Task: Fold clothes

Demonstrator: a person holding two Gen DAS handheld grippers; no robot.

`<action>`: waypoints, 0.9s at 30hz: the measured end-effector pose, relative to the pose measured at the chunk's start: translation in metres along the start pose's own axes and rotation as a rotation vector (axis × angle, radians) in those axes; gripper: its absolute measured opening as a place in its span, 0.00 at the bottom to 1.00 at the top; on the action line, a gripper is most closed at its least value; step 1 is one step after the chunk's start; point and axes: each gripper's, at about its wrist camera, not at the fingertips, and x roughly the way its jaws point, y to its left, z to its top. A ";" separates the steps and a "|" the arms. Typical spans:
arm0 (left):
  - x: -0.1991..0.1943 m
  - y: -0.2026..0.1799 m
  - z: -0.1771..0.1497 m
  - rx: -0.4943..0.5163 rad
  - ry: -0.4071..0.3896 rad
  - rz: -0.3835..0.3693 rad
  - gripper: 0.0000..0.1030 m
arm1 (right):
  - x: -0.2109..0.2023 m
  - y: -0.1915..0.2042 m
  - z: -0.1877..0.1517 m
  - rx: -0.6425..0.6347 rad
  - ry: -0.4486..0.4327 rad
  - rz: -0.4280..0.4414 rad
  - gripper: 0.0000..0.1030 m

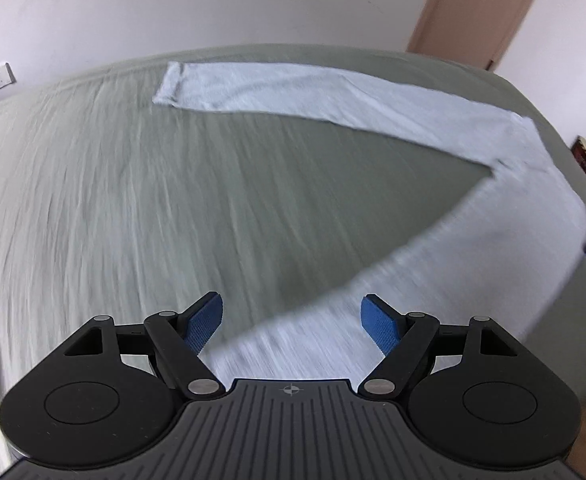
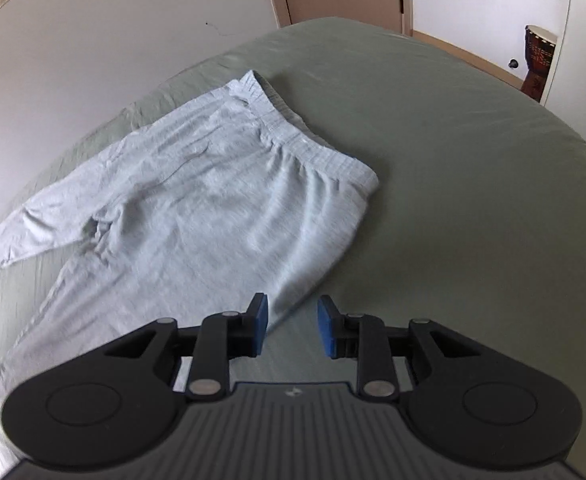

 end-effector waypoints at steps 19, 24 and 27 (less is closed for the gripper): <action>-0.159 -0.087 -0.034 0.053 -0.196 0.166 0.91 | -0.207 0.094 -0.043 -0.243 -0.165 0.156 1.00; -0.180 -0.095 -0.041 0.024 -0.206 0.174 0.91 | -0.241 0.113 -0.053 -0.291 -0.193 0.161 1.00; -0.190 -0.100 -0.047 0.036 -0.188 0.175 0.91 | -0.252 0.119 -0.057 -0.323 -0.204 0.153 1.00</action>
